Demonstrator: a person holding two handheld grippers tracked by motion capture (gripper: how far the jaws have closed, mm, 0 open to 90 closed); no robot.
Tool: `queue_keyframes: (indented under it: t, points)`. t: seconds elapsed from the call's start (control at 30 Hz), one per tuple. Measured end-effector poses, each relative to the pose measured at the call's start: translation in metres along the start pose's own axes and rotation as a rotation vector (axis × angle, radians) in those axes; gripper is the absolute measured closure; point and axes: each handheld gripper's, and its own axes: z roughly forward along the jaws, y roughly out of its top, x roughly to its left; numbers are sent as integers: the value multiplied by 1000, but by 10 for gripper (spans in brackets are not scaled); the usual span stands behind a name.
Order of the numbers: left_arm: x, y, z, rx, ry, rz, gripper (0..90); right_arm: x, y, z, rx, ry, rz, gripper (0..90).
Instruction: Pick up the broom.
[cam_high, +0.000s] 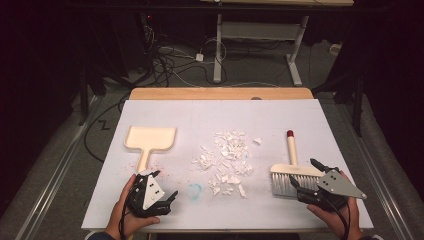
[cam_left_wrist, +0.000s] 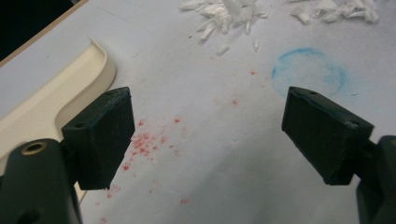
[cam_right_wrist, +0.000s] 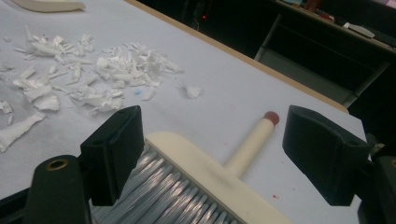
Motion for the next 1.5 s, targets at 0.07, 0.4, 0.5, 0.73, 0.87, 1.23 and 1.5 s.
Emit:
queue_keyframes:
  t: [0.07, 0.4, 0.5, 0.73, 0.87, 1.23, 1.5]
  points:
    - [0, 0, 1, 4, 1, 5, 162, 0, 0, -1, -4, 1, 1, 213]
    - [-1, 1, 0, -3, -7, 28, 162, 1, 1, -1, 5, -25, -32, 210]
    - [-1, 0, -1, -6, -10, 29, 162, 0, 2, 1, 23, -34, -34, 210]
    - [-3, 0, 0, 2, -19, 34, 166, -4, 2, 7, 39, -44, -17, 210]
    - [-3, 1, 1, 11, -22, 41, 167, -9, 2, 10, 48, -54, -12, 210]
    - [-5, 0, 3, 18, -26, 42, 169, -30, 8, 25, 107, -115, 60, 223]
    - [-4, 0, 2, 18, -29, 45, 169, -56, 13, 64, 236, -129, 171, 274]
